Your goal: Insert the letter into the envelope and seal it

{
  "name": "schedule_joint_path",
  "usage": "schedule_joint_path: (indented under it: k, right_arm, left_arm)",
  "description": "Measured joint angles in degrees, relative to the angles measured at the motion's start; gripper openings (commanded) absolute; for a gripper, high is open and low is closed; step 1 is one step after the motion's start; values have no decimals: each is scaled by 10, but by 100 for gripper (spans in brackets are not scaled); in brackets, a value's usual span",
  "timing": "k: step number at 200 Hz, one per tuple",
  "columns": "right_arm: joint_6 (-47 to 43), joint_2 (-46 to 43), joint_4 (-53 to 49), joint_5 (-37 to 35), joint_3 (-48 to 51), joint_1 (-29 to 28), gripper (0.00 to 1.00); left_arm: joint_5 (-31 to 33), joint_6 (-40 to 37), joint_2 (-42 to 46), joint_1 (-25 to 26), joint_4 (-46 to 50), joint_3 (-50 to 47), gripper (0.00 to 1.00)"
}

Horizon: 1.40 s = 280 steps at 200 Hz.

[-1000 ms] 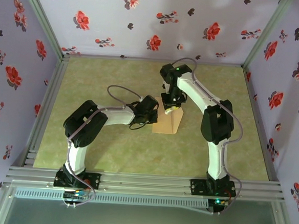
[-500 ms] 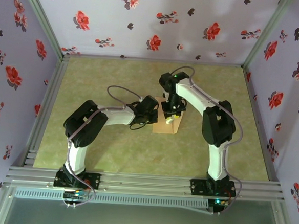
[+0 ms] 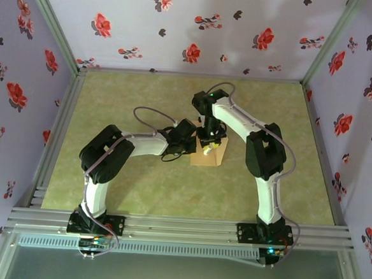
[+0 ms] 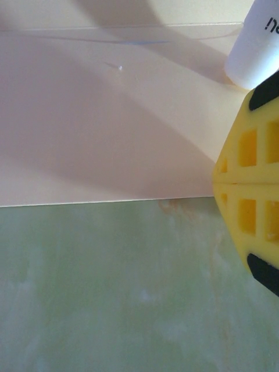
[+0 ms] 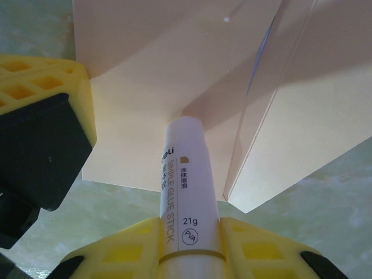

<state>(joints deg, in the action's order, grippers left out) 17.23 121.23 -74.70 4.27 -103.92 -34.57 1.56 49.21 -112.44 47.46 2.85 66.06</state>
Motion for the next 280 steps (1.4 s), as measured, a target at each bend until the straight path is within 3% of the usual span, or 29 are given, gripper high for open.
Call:
schedule_joint_path:
  k: [162, 280]
  right_arm:
    - [40, 60, -29, -43, -96, -8, 0]
    - [38, 105, -20, -54, -172, 28, 0]
  left_arm:
    - [4, -2, -1, 2, 2, 2, 0]
    - [4, -3, -2, 2, 9, 7, 0]
